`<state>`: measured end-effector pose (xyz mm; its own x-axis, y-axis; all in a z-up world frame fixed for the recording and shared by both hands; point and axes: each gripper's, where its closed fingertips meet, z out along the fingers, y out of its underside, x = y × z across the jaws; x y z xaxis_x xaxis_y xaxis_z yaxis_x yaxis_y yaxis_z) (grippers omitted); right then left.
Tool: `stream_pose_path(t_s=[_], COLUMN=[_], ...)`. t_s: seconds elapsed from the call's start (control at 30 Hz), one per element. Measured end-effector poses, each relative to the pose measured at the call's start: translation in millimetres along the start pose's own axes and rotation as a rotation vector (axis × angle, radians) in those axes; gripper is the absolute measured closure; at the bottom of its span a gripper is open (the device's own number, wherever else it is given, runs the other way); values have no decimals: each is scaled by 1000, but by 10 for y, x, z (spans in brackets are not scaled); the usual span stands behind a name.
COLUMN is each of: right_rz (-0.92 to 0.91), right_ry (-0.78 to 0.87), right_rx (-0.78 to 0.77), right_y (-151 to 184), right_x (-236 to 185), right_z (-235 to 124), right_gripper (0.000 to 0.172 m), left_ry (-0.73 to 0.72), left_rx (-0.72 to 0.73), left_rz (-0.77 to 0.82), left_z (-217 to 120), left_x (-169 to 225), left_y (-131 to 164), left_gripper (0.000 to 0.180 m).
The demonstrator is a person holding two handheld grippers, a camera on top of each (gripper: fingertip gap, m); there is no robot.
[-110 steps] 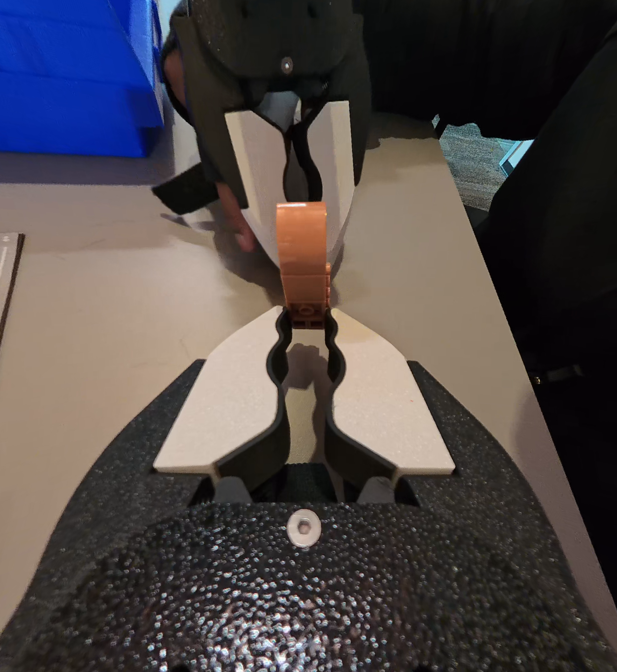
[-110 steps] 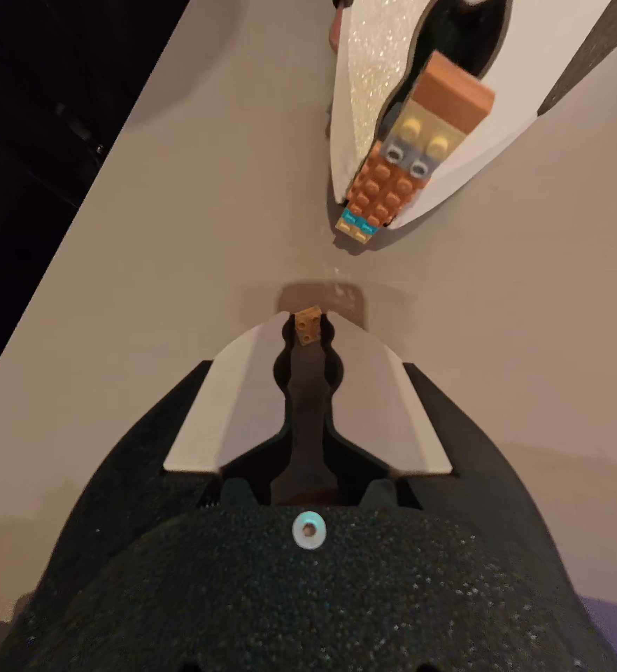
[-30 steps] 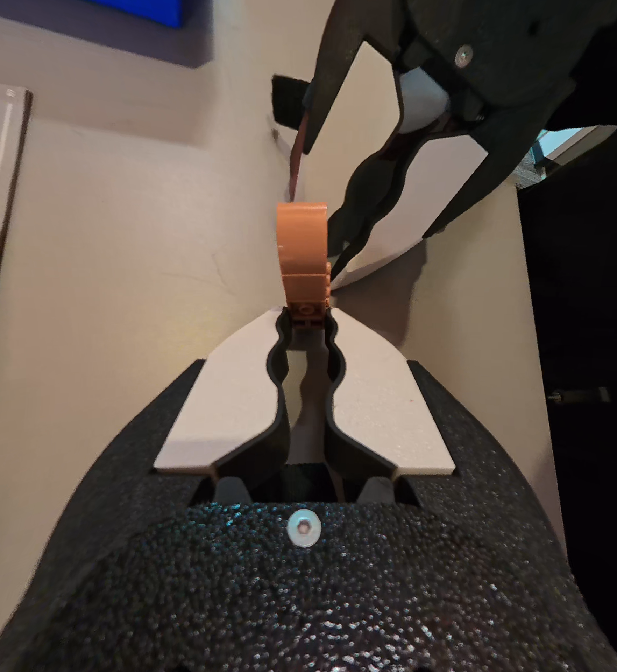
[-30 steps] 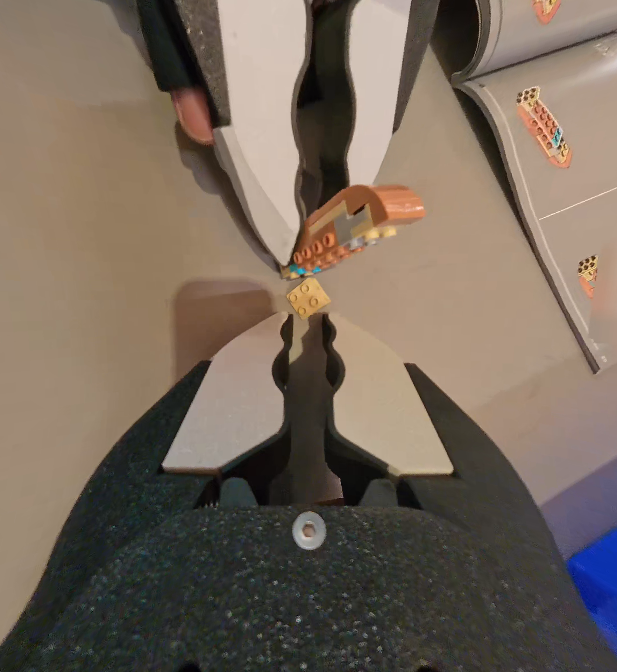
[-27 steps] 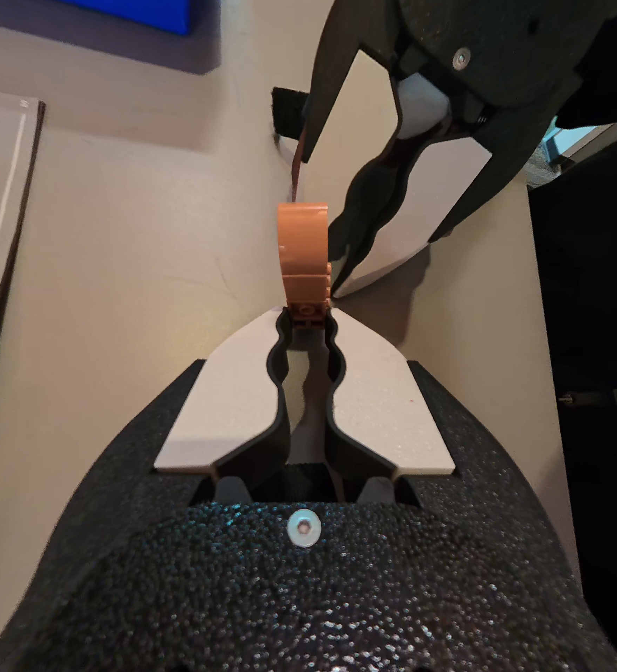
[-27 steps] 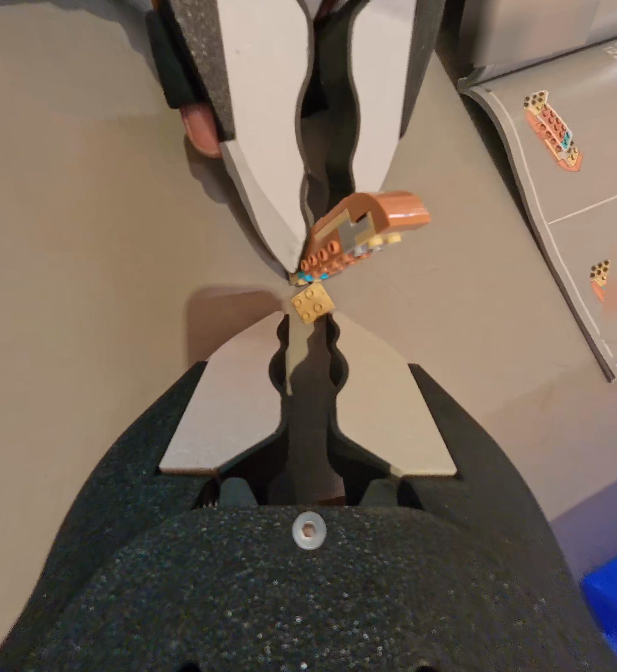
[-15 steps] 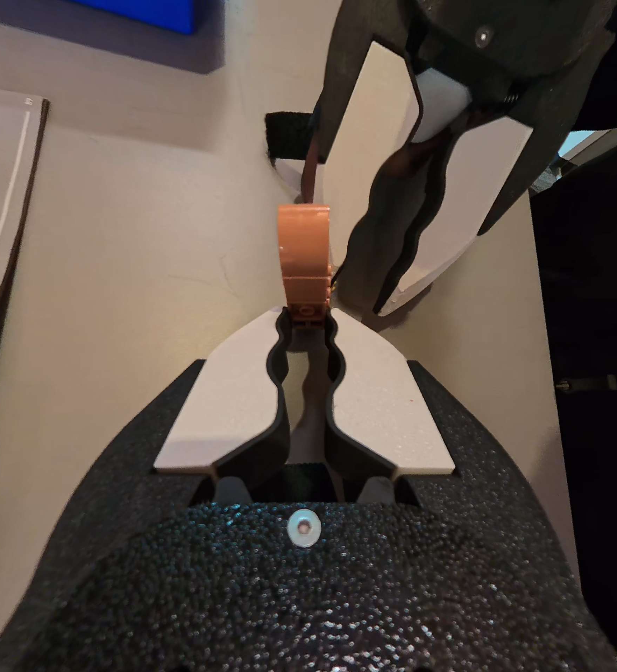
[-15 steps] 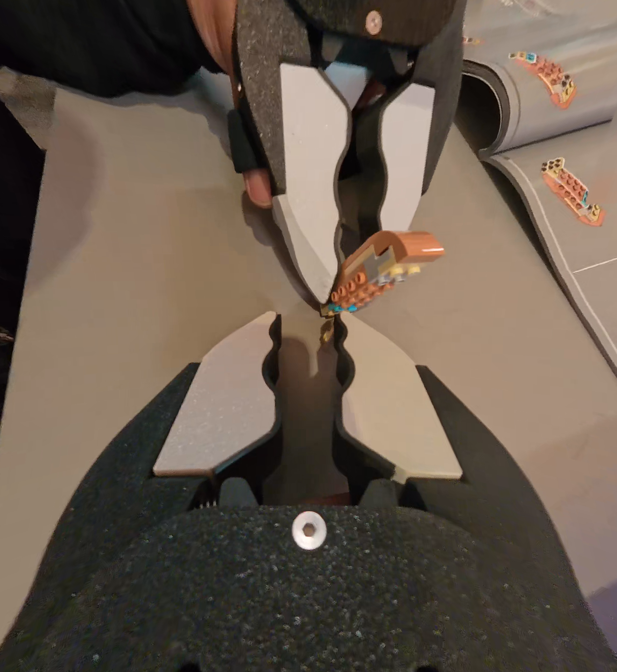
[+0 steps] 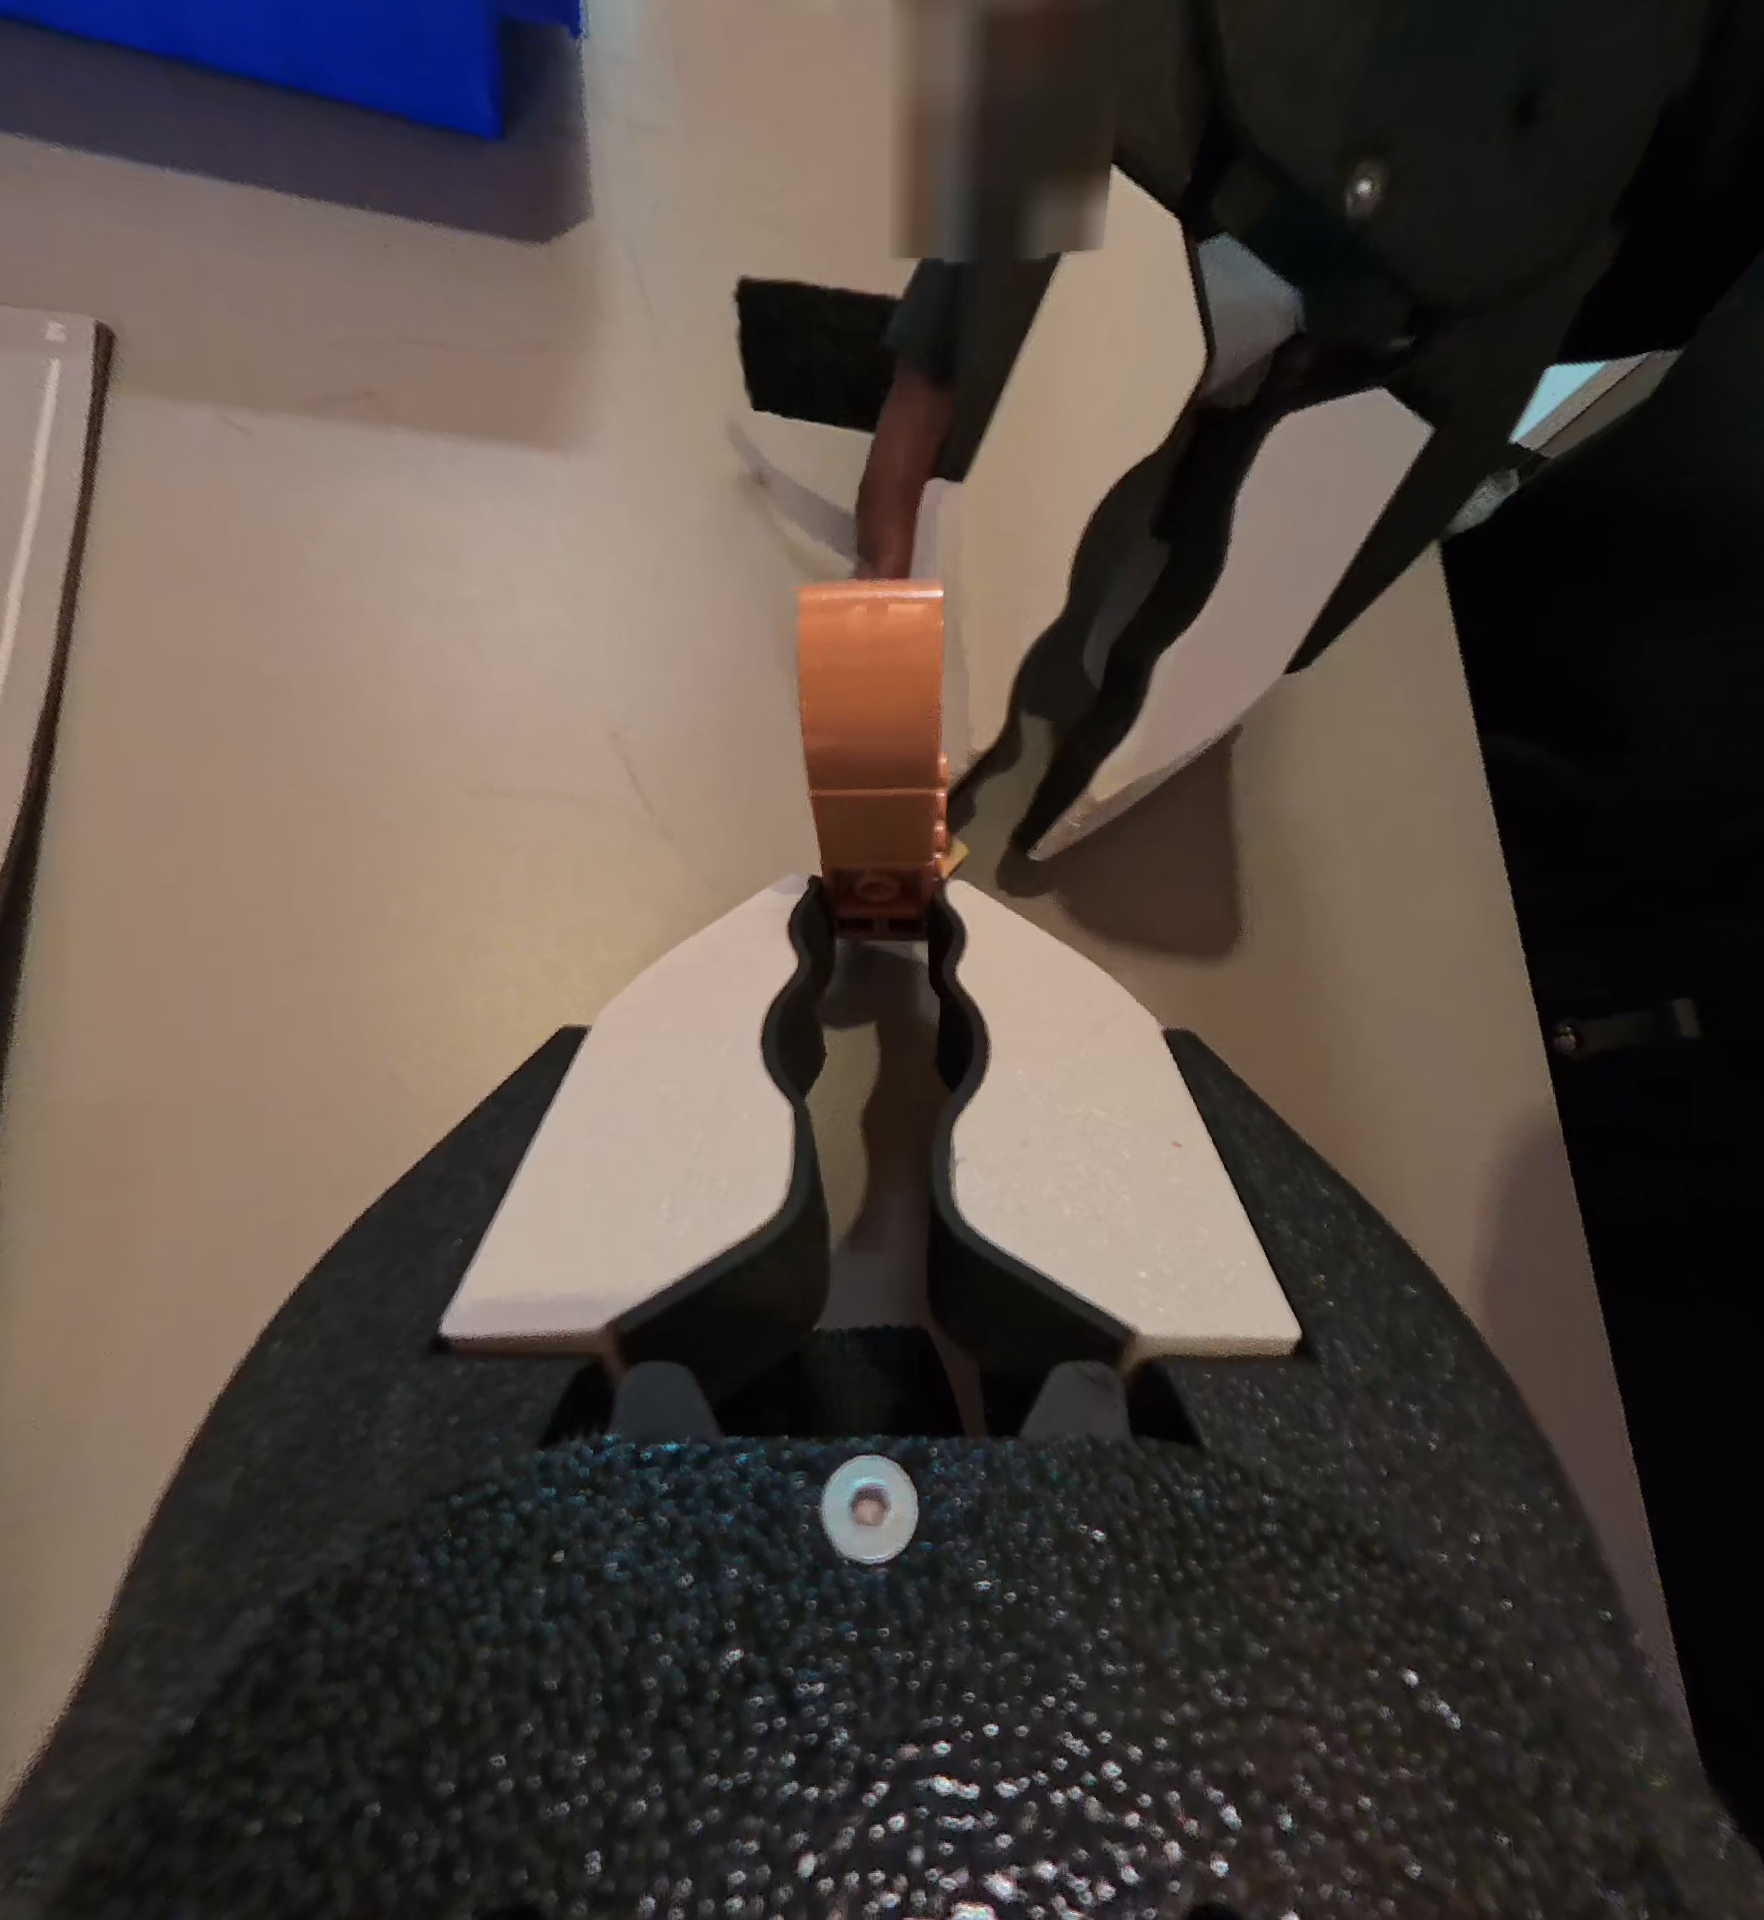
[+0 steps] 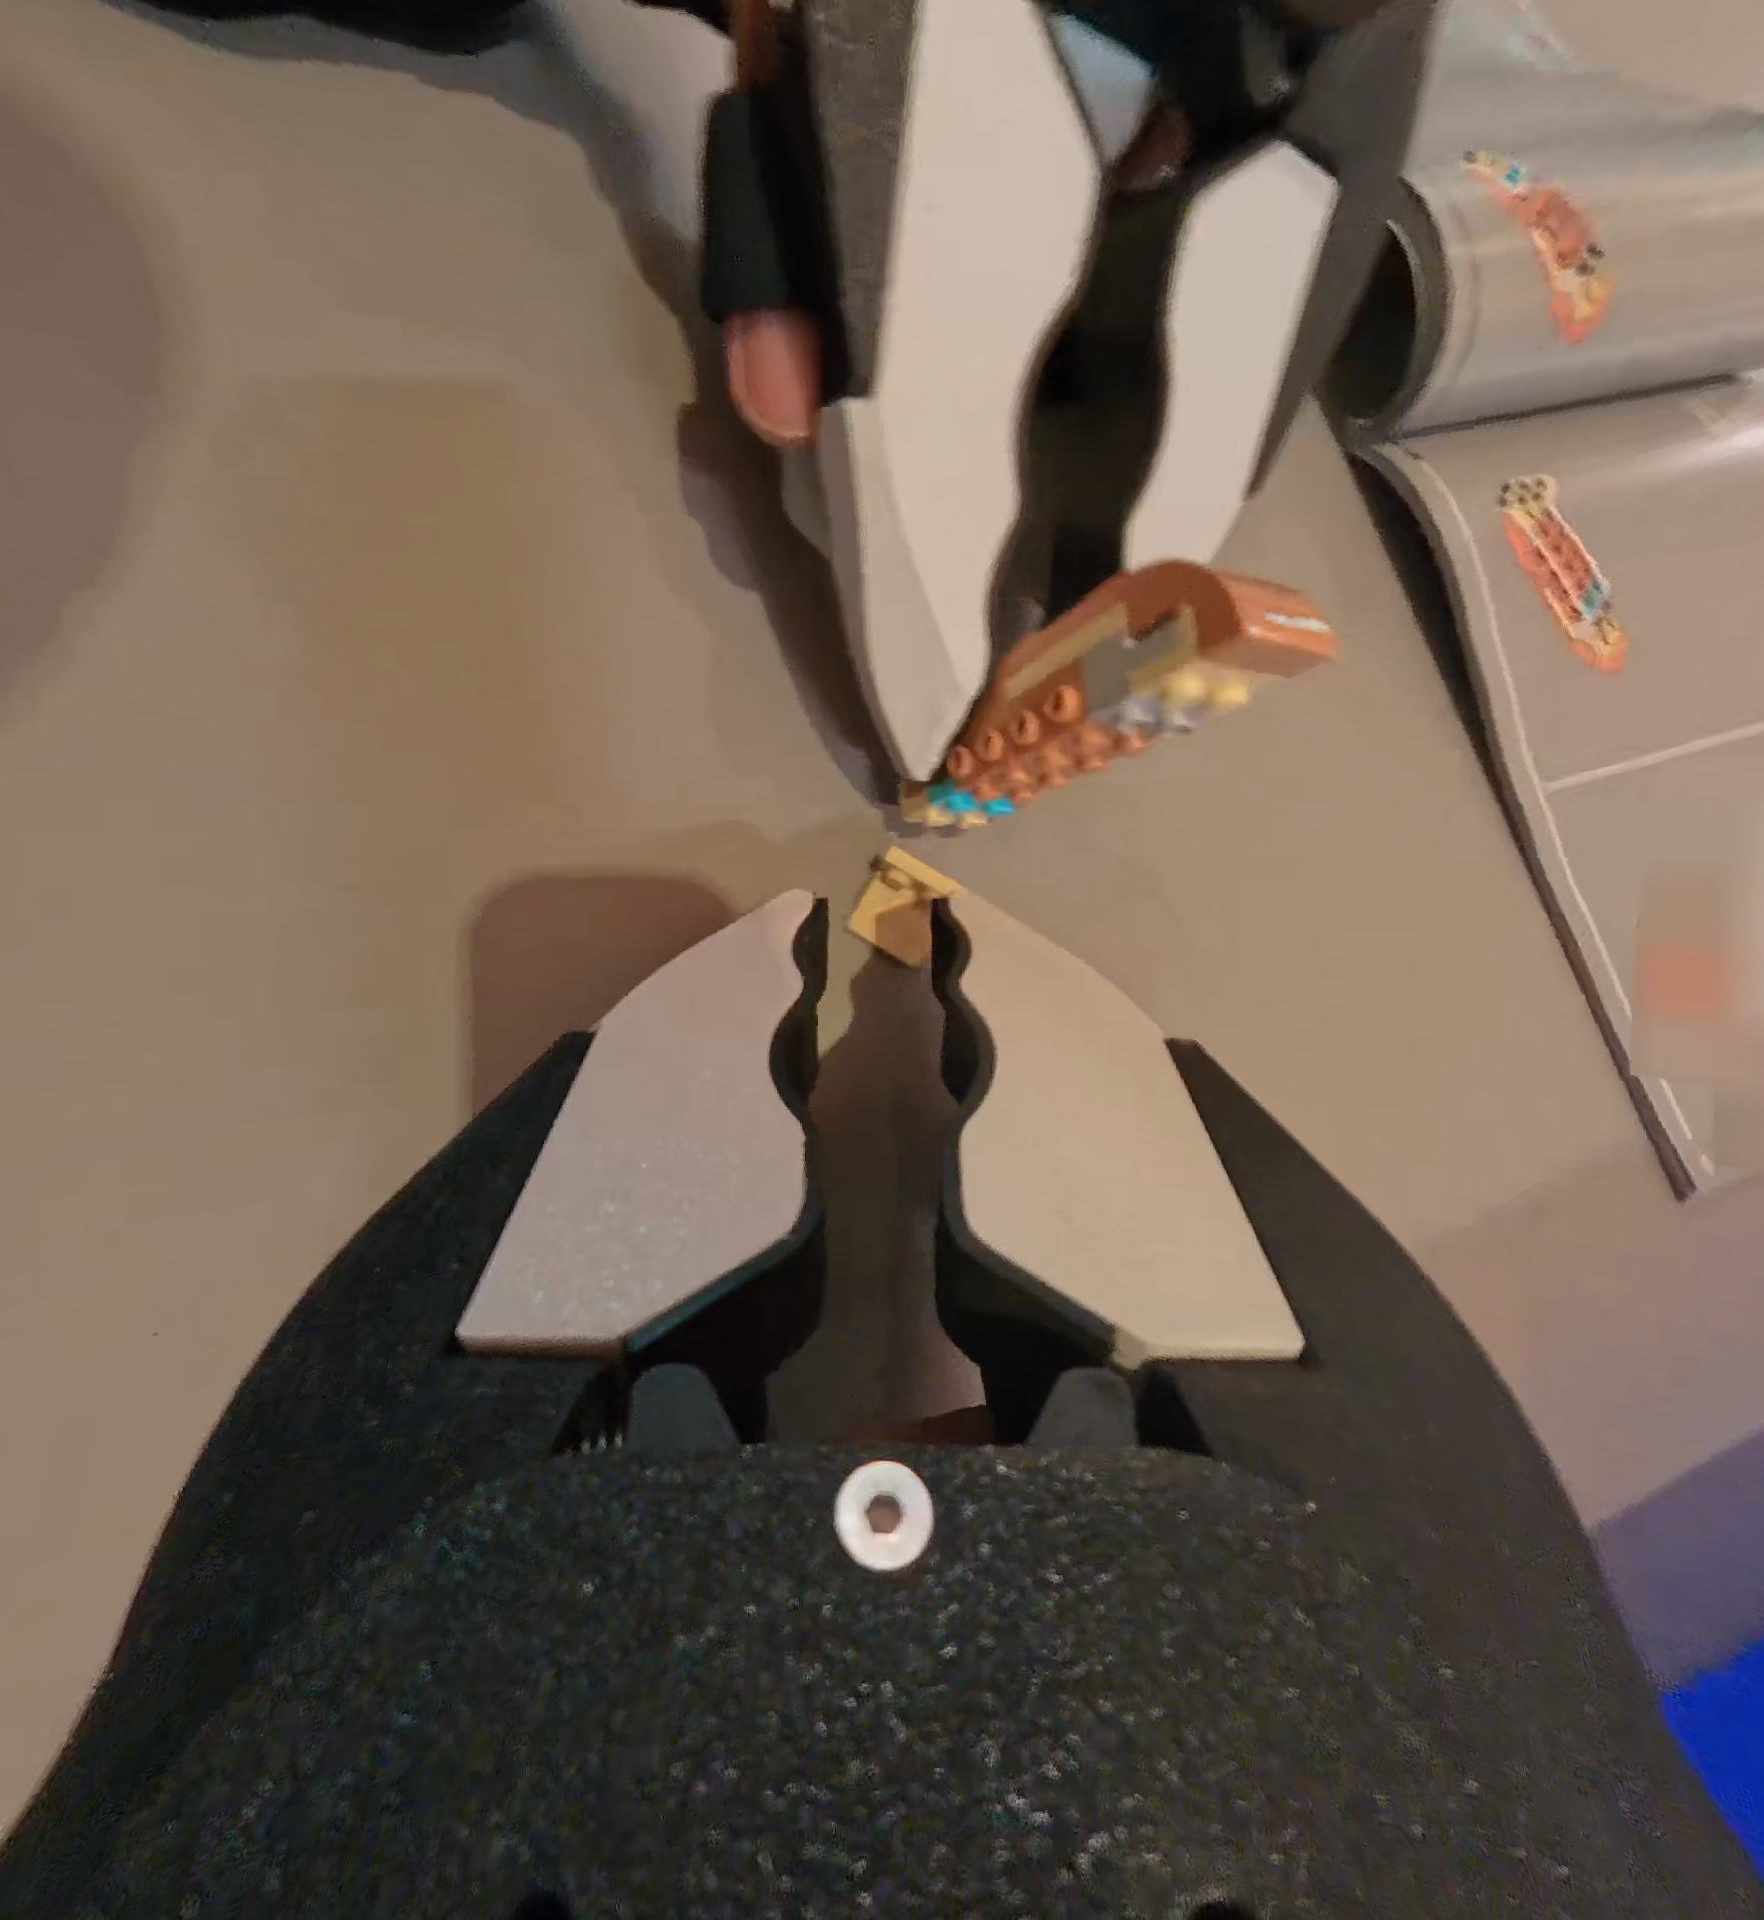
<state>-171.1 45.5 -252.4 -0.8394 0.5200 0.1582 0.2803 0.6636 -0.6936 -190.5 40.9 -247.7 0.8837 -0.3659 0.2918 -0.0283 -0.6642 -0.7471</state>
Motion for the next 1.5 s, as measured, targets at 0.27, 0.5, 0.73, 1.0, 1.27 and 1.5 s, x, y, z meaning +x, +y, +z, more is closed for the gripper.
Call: stream_pose_path(t_s=[0.27, 0.5, 0.73, 1.0, 1.27, 1.5], right_rz=[41, -15, -17, -14, -11, -10], right_ry=[63, 42, -11, -21, -14, -14], right_rx=[-59, -29, 40, 22, 21, 20], right_y=[88, 65, -13, 4, 8, 12], right_x=[79, 83, 63, 71, 95, 103], right_z=[74, 73, 56, 105, 104, 106], right_gripper=[168, 165, 164, 164, 164, 164], left_ry=[2, 4, 13, 0, -44, -43], left_rx=[-28, -39, -41, -45, -45, -45], left_rz=[55, 72, 83, 132, 187, 187], left_z=[25, 31, 31, 44, 47, 48], left_x=[12, 19, 35, 44, 5, 6], left_y=[44, 58, 64, 61, 48, 48], left_gripper=[164, 163, 163, 164, 164, 164])
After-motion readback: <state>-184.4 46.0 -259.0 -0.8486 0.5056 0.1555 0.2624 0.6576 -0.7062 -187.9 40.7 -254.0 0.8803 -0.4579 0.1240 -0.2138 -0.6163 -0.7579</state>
